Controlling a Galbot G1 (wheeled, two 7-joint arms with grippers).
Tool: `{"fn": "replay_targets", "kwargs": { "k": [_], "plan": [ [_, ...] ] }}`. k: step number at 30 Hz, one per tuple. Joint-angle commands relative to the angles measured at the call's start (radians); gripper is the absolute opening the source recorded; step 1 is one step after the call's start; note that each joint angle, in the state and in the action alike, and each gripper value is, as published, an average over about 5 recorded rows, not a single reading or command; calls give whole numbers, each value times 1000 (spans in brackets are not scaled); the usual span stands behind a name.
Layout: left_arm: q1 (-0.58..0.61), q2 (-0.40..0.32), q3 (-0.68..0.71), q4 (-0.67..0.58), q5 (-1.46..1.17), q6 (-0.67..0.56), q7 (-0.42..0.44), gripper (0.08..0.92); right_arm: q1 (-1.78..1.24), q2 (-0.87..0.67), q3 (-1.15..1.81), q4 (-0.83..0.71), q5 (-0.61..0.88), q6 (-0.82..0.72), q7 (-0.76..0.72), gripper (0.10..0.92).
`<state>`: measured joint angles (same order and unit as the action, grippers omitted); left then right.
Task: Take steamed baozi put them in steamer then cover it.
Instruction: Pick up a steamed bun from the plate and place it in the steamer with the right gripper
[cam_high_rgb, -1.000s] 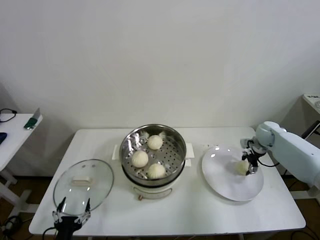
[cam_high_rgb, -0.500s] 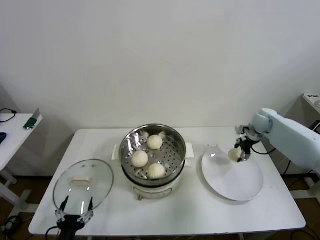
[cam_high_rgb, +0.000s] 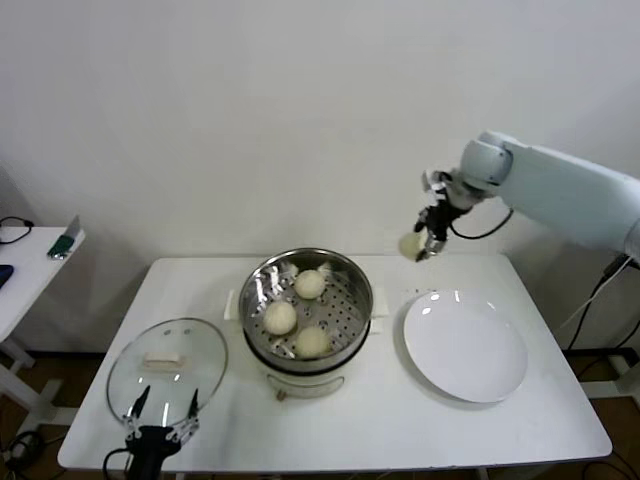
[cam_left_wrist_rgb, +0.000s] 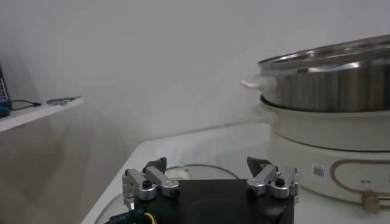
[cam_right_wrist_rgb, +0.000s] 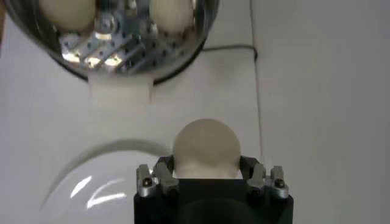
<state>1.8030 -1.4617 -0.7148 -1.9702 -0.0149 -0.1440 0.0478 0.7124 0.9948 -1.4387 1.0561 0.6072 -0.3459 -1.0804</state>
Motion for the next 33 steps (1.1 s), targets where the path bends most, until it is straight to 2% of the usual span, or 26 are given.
{"fn": "replay_targets", "kwargs": {
  "k": [1, 15, 33],
  "plan": [
    [-9, 11, 10, 1, -1, -7, 0, 823, 230, 176, -206, 119, 298, -122, 65, 683],
    [-35, 27, 6, 41, 9, -15, 3, 823, 104, 334, -247, 176, 306, -205, 186, 687],
    [-54, 31, 0, 61, 18, -13, 2, 823, -45, 342, -265, 148, 213, -205, 211, 687]
  ]
}}
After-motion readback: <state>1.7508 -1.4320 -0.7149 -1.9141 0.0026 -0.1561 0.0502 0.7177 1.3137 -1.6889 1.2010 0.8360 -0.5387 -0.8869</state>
